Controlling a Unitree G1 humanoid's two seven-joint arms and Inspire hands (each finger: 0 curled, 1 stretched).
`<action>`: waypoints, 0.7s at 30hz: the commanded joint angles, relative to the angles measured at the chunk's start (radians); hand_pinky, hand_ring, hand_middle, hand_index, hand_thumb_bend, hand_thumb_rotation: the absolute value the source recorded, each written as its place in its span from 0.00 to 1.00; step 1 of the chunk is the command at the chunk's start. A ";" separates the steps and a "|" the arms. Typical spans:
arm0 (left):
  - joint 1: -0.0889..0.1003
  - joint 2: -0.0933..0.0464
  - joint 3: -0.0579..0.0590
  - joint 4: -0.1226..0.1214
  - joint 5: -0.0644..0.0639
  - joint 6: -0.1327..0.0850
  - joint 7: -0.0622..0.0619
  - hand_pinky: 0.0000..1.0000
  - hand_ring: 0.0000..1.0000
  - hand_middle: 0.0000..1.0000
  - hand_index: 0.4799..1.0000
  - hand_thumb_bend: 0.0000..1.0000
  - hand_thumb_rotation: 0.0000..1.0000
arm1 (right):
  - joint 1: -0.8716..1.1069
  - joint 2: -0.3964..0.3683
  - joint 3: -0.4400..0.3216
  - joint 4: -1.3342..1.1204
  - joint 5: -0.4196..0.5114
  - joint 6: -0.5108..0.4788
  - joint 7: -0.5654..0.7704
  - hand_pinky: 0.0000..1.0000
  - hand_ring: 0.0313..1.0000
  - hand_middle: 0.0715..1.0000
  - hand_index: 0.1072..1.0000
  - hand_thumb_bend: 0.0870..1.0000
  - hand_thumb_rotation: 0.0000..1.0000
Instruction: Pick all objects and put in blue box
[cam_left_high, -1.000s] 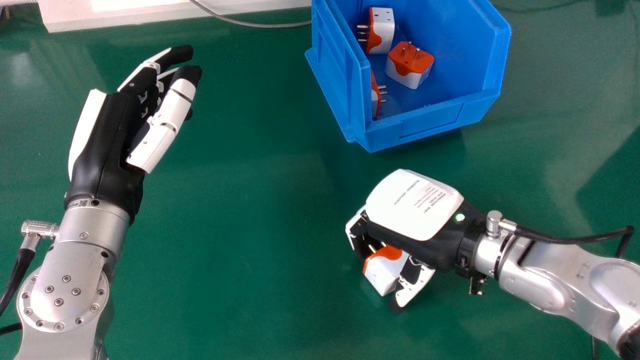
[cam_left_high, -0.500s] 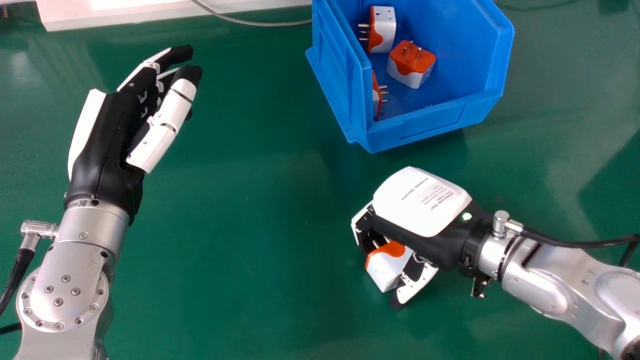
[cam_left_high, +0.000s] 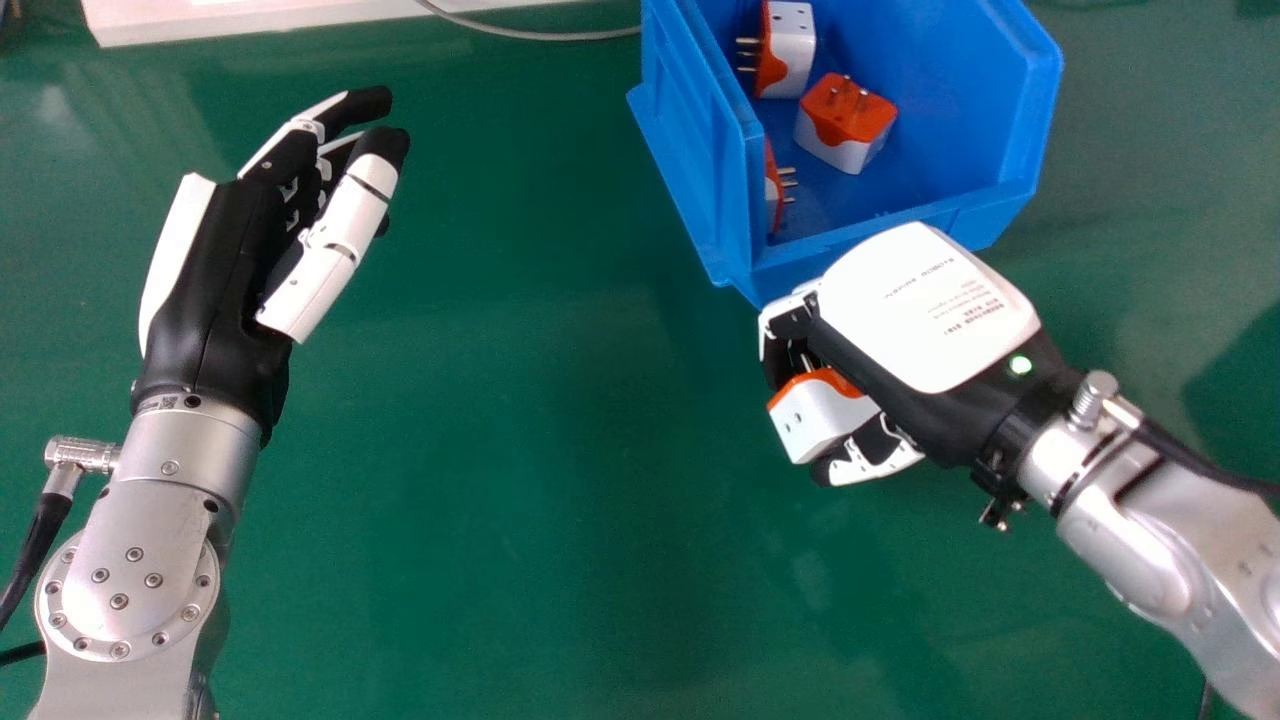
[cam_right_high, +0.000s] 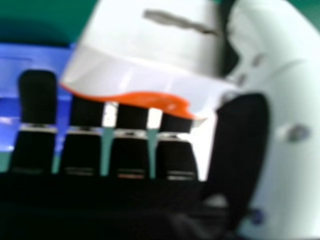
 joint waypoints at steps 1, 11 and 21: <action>-0.014 0.008 0.005 0.001 -0.009 -0.027 0.000 0.77 0.85 0.82 0.69 0.40 0.73 | 0.028 0.005 -0.056 -0.101 0.037 0.026 0.009 0.34 0.41 0.48 0.43 0.45 0.00; -0.017 0.007 0.000 0.023 -0.001 -0.055 0.003 0.77 0.85 0.82 0.69 0.39 0.73 | 0.138 0.048 -0.180 -0.304 0.134 0.039 0.020 0.34 0.41 0.47 0.43 0.45 0.00; -0.016 0.011 0.001 0.052 0.000 -0.099 0.001 0.77 0.85 0.83 0.70 0.37 0.72 | 0.189 0.093 -0.267 -0.406 0.175 0.022 0.002 0.34 0.42 0.48 0.44 0.45 0.00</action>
